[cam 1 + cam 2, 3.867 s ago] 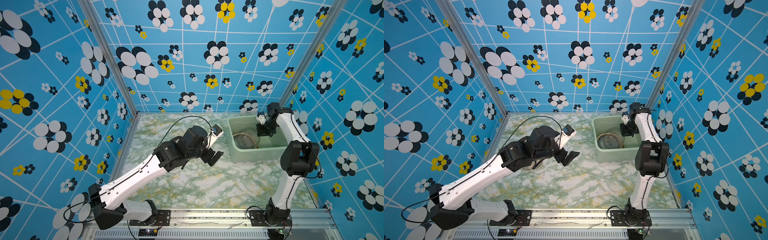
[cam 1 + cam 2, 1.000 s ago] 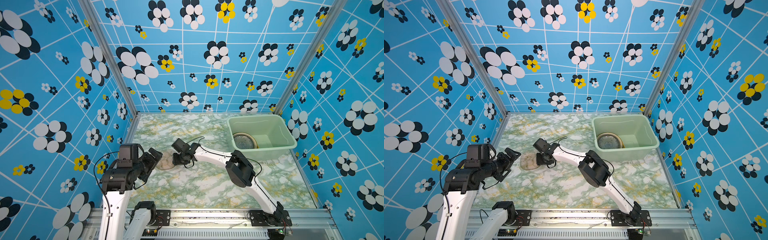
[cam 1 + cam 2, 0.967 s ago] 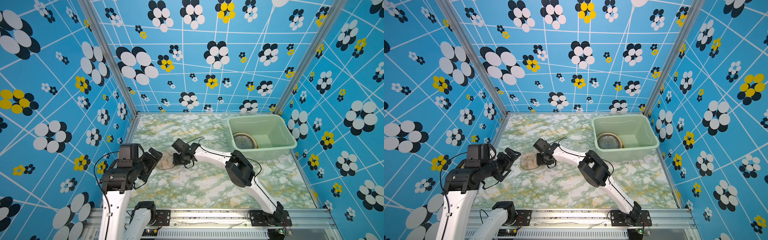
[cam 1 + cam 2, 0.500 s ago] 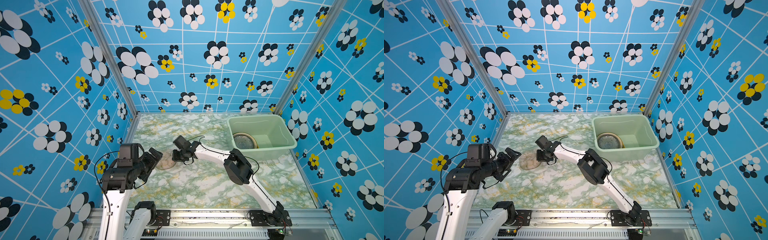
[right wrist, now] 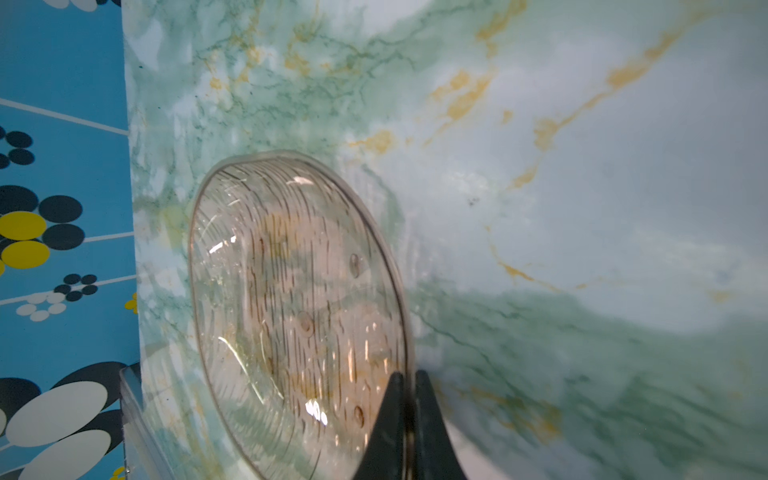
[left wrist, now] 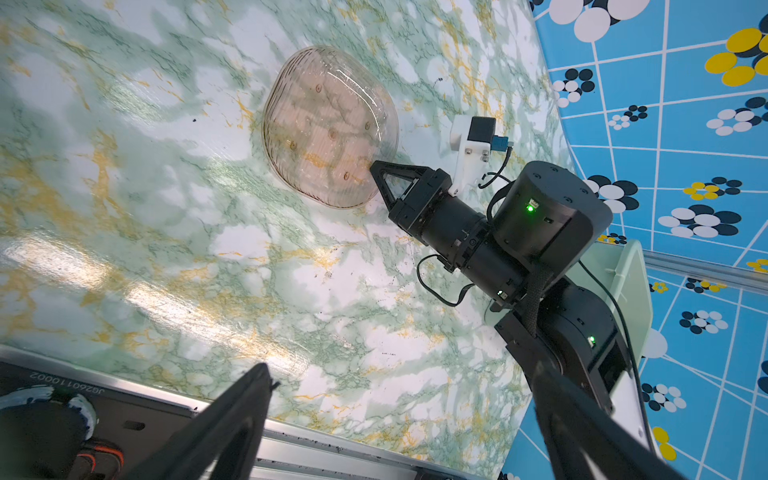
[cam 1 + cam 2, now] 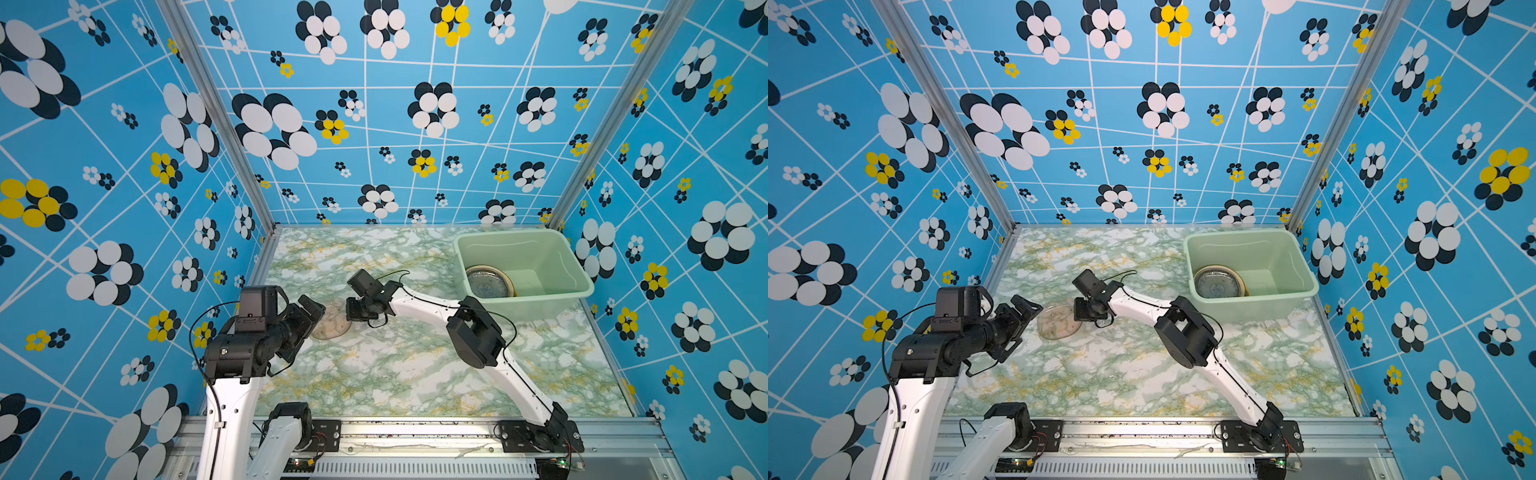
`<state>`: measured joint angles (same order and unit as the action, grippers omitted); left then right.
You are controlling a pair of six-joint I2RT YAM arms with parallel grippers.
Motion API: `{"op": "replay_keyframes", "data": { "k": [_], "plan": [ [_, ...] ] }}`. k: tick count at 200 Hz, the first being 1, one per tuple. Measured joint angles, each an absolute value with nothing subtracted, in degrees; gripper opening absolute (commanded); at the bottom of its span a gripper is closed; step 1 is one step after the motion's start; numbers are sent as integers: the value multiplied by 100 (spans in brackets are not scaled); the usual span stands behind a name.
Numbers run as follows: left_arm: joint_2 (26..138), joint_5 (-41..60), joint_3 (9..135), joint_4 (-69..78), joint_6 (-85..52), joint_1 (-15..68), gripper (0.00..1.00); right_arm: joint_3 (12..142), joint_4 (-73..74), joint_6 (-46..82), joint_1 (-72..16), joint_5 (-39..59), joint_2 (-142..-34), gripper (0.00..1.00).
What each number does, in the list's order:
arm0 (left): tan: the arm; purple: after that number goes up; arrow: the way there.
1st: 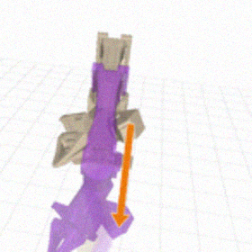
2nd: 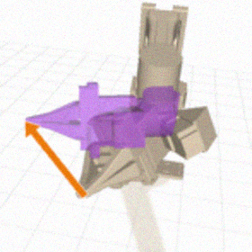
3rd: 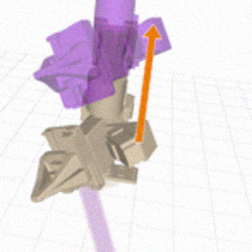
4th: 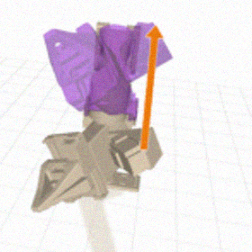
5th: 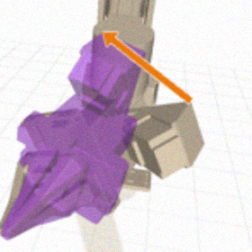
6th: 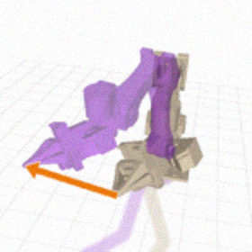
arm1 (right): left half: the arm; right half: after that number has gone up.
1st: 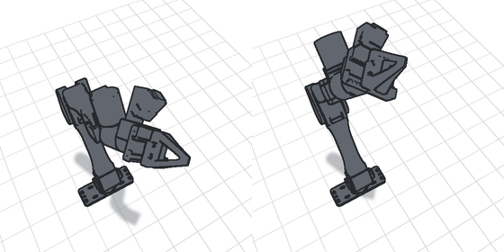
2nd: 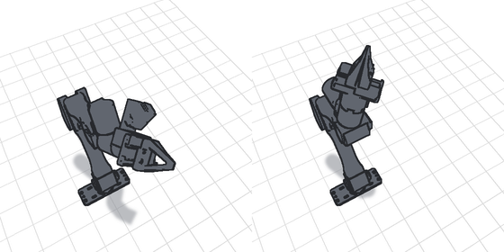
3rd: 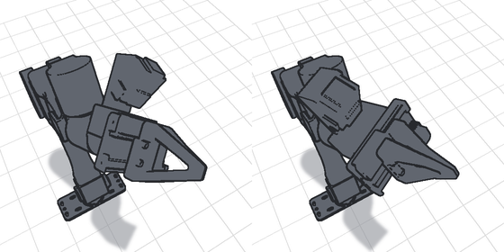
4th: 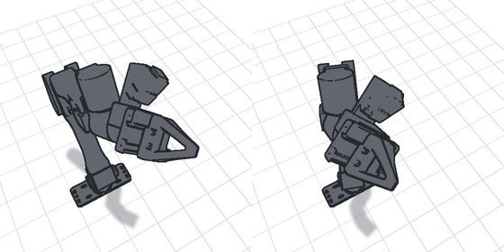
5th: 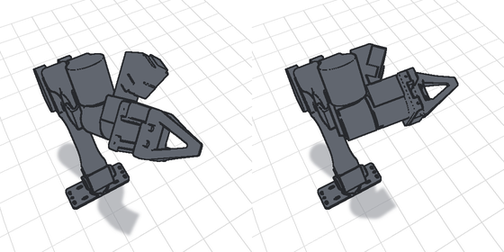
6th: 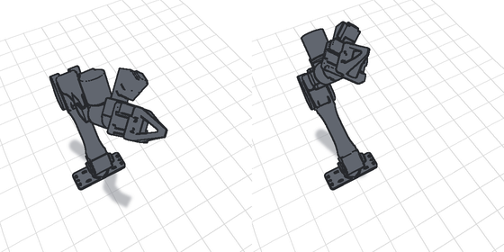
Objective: Place the plates into the plastic bin on the countertop
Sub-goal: 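Lift the clear glass plate and carry it into the green bin with the right gripper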
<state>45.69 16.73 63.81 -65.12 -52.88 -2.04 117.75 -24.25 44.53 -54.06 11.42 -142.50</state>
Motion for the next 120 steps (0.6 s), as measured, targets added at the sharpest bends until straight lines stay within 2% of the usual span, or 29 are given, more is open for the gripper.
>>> {"op": "replay_keyframes", "data": {
  "k": [54,120],
  "plan": [
    [4493,1804,6661,-6195,-4661,-38,99,11605,-2687,4244,-5402,1013,-13974,0],
    [3789,1667,6877,-5253,-3474,764,99,10578,-3194,3933,-5306,731,-12101,0]
  ]
}}
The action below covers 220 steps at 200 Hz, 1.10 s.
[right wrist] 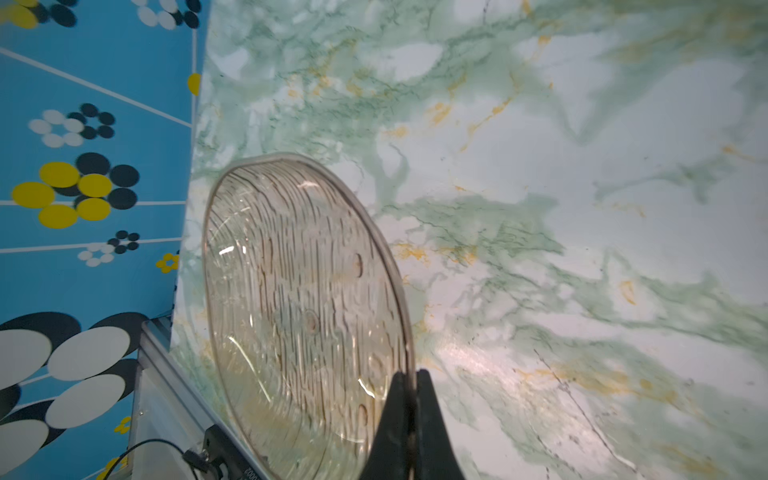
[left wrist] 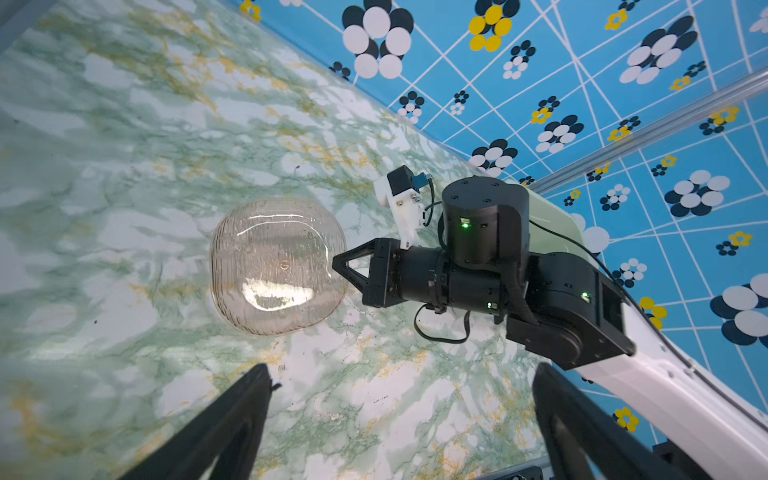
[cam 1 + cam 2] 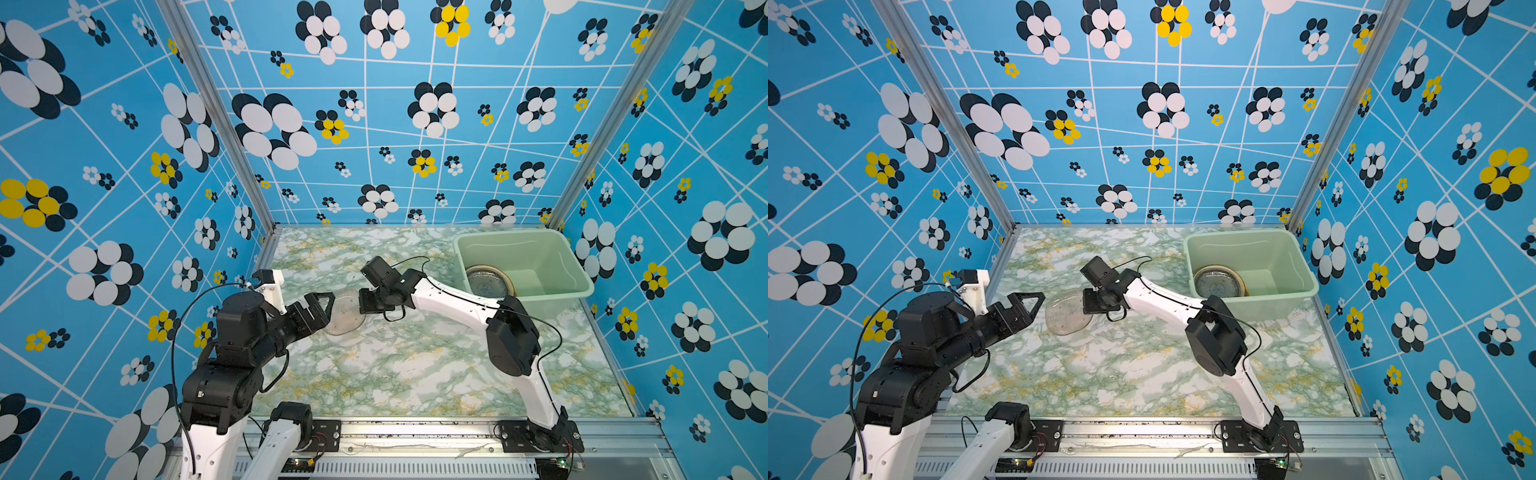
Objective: Place the plates into the plastic bin on the countertop
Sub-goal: 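Lift the clear glass plate and carry it into the green bin with the right gripper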
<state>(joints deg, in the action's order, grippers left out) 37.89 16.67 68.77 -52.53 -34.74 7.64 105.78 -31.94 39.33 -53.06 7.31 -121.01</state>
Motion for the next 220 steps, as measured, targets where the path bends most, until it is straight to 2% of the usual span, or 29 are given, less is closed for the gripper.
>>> {"op": "replay_keyframes", "data": {
  "k": [40,83,129,180,220],
  "plan": [
    [3837,1785,7037,-4740,-2709,1461,99,10175,-3568,3594,-4901,766,-10696,0],
    [4051,1732,7710,-4622,-1640,2165,99,10204,-4530,2974,-3763,1011,-9574,0],
    [4630,1262,8020,-4619,-580,3013,99,10232,-5498,2300,-2224,1262,-8969,0],
    [6080,246,8576,-4456,440,4654,99,9723,-5684,1603,-626,1798,-8263,0],
    [6938,-163,8917,-4023,1044,5321,99,9714,-5741,1170,174,1872,-8250,0]
  ]
}}
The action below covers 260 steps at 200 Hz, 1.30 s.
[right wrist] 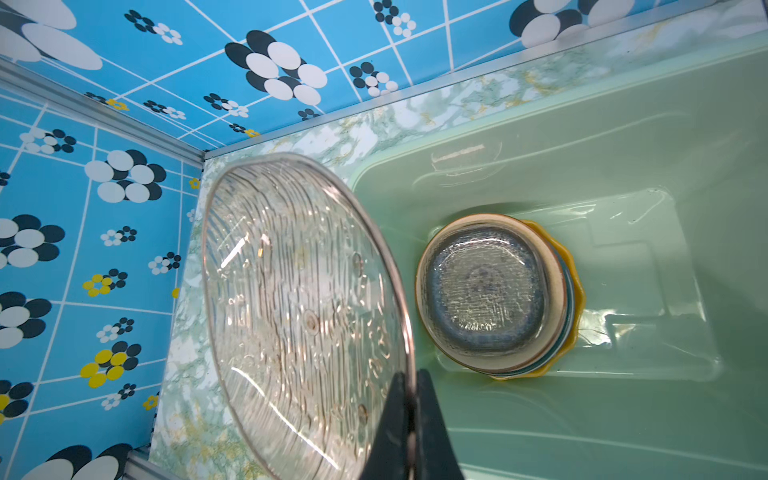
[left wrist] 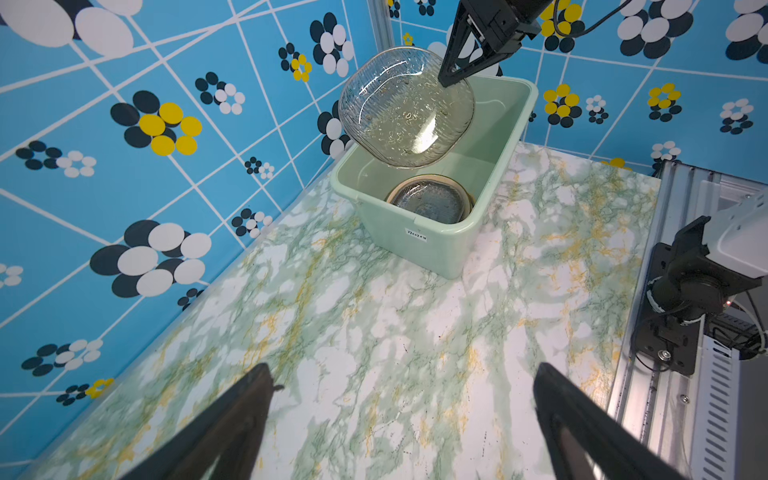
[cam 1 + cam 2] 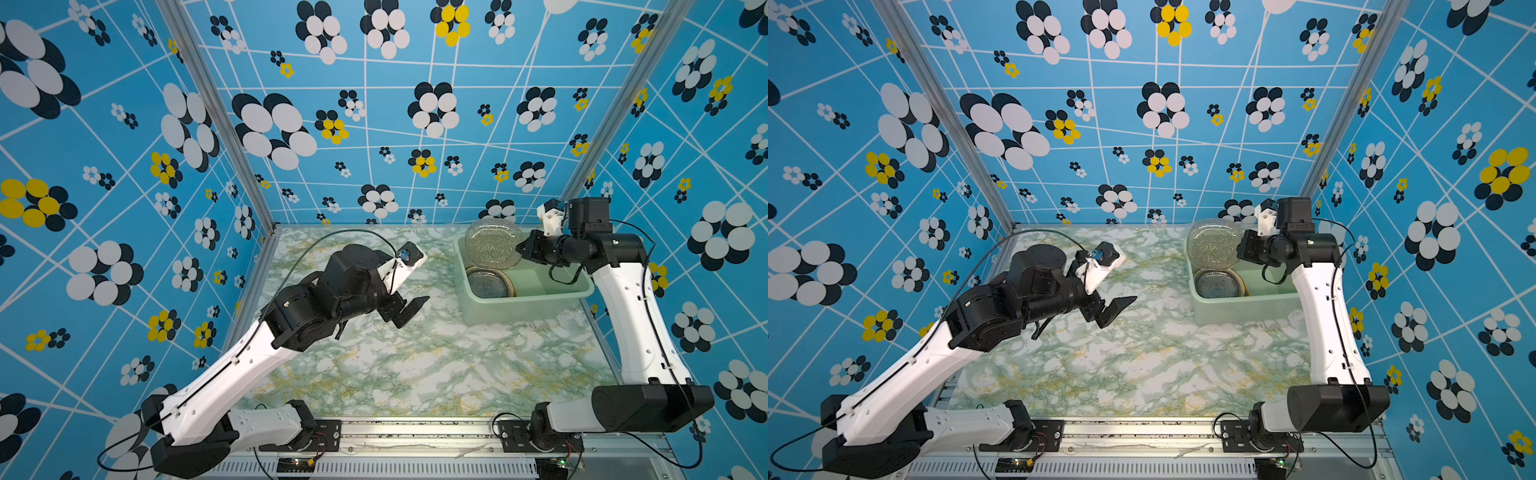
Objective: Place the plates into the plastic bin on the countertop
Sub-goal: 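Lift the clear glass plate and carry it into the green bin with the right gripper, then lower the clear glass plate onto the stack and open the right gripper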
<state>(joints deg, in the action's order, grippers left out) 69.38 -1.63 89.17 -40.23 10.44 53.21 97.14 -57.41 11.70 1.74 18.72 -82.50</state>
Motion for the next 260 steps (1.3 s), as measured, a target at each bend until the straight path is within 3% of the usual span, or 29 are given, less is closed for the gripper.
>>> {"op": "replay_keyframes", "data": {
  "k": [130,260],
  "plan": [
    [7854,-499,8954,-3730,1313,5935,99,10949,-6211,-506,534,23,-10077,0],
    [8394,-478,9052,-3730,1334,5935,99,10191,-6158,-1079,454,-91,-10829,0]
  ]
}}
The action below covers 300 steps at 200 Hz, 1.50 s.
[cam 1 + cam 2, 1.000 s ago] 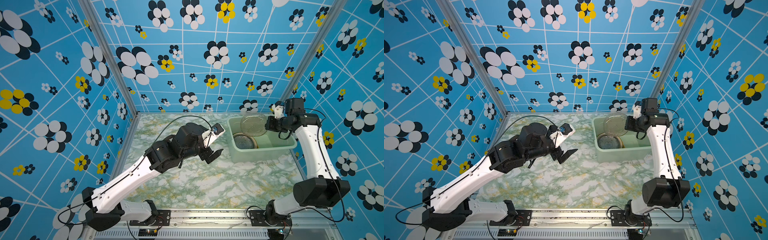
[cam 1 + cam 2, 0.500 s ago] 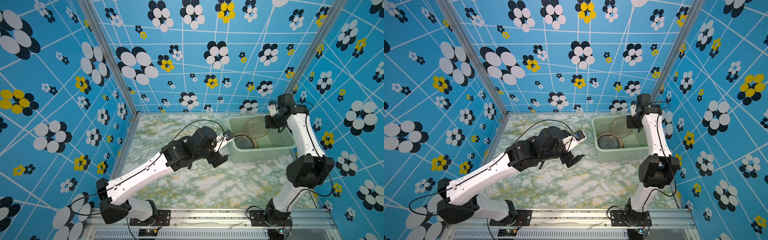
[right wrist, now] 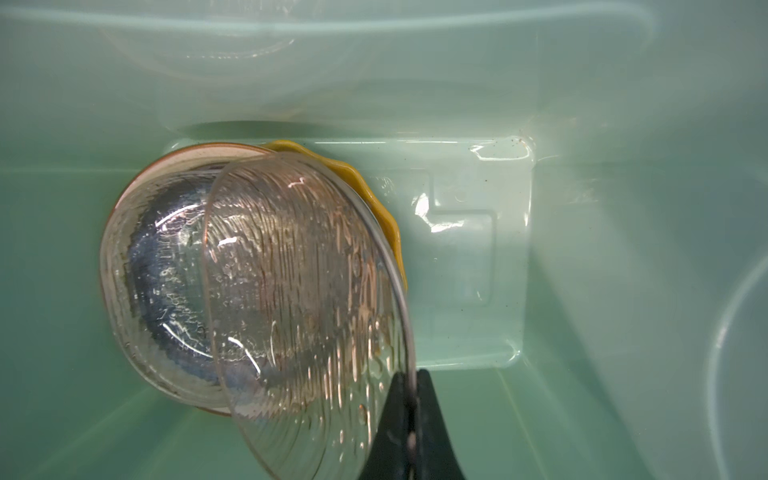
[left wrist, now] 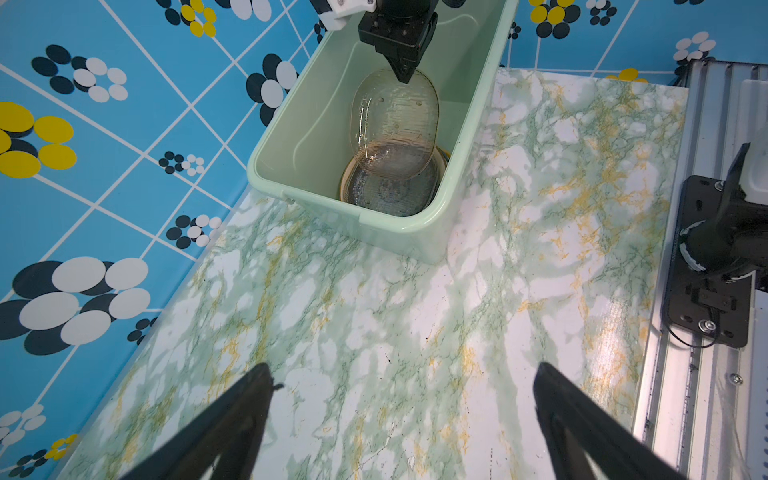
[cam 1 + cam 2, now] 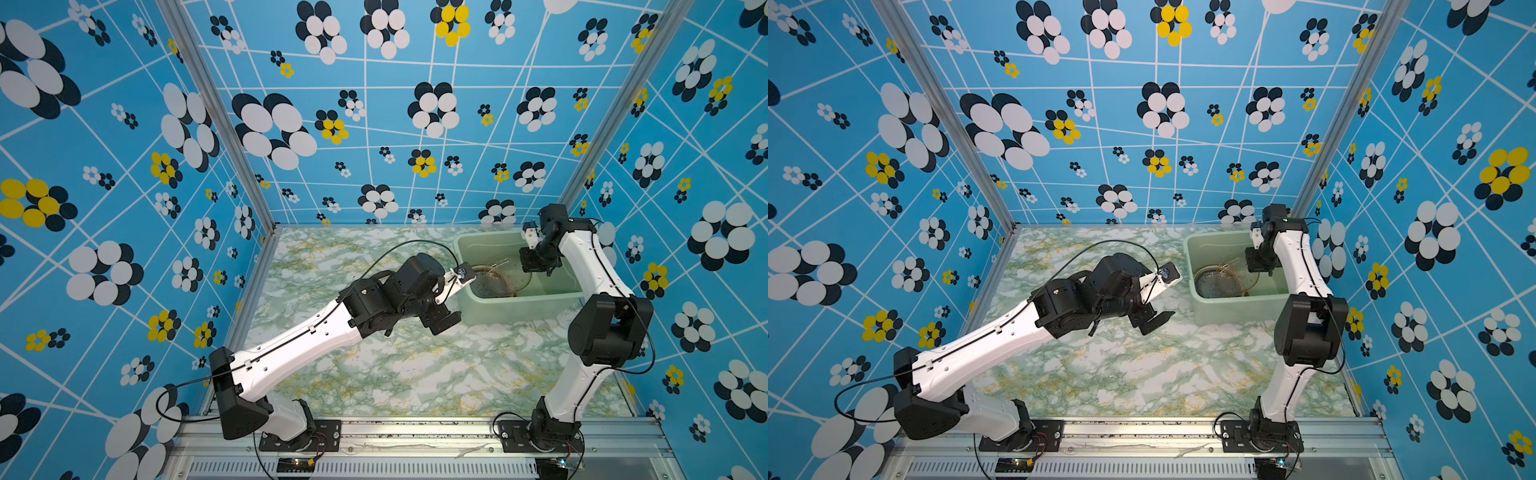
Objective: Place the plates into the plastic bin on the countertop
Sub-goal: 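Lower the clear glass plate onto the stack and open the right gripper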
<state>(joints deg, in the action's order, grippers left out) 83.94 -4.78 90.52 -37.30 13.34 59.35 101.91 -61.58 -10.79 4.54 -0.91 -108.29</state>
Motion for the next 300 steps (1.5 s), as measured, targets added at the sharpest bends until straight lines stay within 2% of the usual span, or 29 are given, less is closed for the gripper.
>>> {"op": "replay_keyframes", "data": {
  "k": [30,55,134,176,208,256,300],
  "plan": [
    [8396,-482,9129,-3730,1334,5935,99,10162,-6064,-1074,377,-64,-11026,0],
    [8455,-491,9249,-3774,1332,5935,99,10095,-6034,-1024,333,-54,-11054,7],
    [8595,-567,9347,-3898,1332,5953,99,9773,-5739,-692,121,30,-11120,11],
    [8611,-607,9351,-3929,1332,5979,99,9743,-5706,-565,75,-10,-11205,32],
    [8611,-611,9382,-3946,1330,5979,99,9743,-5671,-475,75,-84,-11203,42],
    [8619,-840,9489,-3929,980,5977,99,9754,-5566,-106,86,-34,-10973,51],
    [8656,-692,9841,-3863,-467,5621,99,9793,-4945,746,167,163,-9784,52]
  ]
}}
